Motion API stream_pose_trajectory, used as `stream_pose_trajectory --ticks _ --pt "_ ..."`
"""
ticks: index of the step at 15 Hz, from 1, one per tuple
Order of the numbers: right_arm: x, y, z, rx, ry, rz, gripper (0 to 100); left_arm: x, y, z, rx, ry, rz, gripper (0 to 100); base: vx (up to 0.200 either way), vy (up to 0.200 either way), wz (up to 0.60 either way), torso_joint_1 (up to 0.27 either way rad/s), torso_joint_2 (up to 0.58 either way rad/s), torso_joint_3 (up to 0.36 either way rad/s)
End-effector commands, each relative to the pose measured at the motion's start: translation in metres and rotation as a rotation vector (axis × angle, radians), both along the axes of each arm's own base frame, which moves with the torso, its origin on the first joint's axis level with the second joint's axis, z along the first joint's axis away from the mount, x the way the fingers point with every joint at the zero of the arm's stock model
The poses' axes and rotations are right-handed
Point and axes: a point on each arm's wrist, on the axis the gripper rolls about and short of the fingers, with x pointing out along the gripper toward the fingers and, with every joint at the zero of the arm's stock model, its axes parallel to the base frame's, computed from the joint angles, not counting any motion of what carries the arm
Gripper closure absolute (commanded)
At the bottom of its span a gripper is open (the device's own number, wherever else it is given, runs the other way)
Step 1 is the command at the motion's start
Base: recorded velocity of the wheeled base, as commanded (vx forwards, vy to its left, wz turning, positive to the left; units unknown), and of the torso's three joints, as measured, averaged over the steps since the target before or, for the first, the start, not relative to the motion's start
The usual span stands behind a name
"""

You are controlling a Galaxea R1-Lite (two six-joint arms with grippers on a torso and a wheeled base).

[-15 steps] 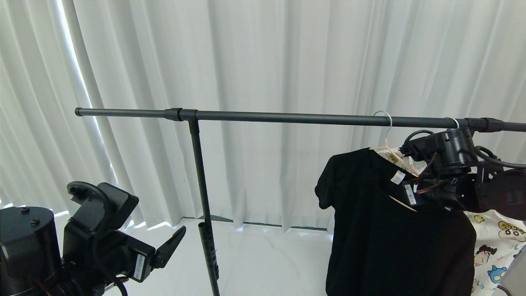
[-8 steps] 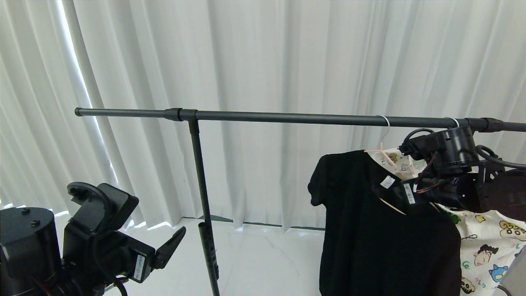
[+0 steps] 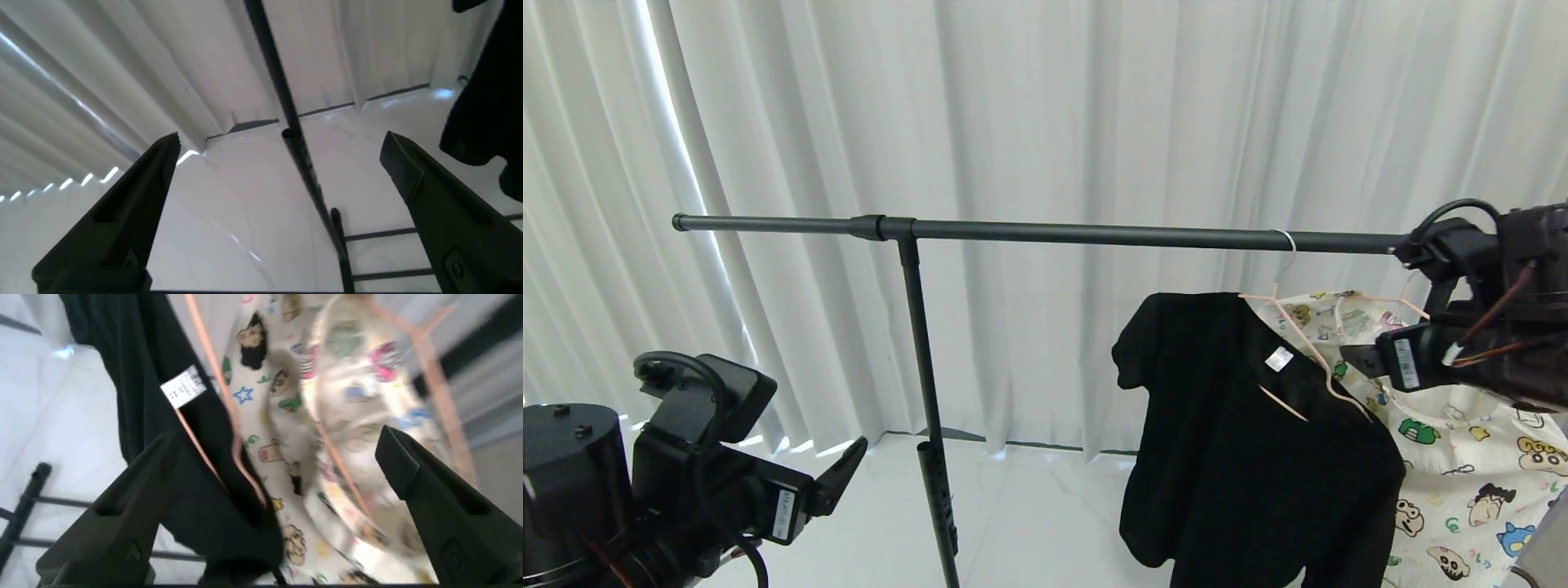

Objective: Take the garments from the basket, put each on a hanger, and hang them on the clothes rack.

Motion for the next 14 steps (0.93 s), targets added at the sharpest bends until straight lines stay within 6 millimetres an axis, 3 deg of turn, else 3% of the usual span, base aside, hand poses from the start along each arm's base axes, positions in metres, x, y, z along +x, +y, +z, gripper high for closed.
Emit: stream_pose_trajectory --ticks 1,5,14 --pt "-0.042 -0.032 0.018 -0.065 -0.045 -0.04 0 0.002 0.006 0.0 0.0 -0.001 0.043 0 0.0 0.0 0.0 0.0 0.0 0.0" --pt "-0.066 -0.063 0.011 -0.17 -0.038 -0.132 0 0.007 0.019 0.004 -0.008 -0.025 0.127 0 -0.05 0.0 0.0 0.001 0.0 0.001" --pt "-0.07 -0.067 0.011 -0.171 -0.044 -0.155 0 0.009 0.025 0.006 -0.015 -0.046 0.164 0 -0.2 0.0 0.0 0.002 0.0 0.003"
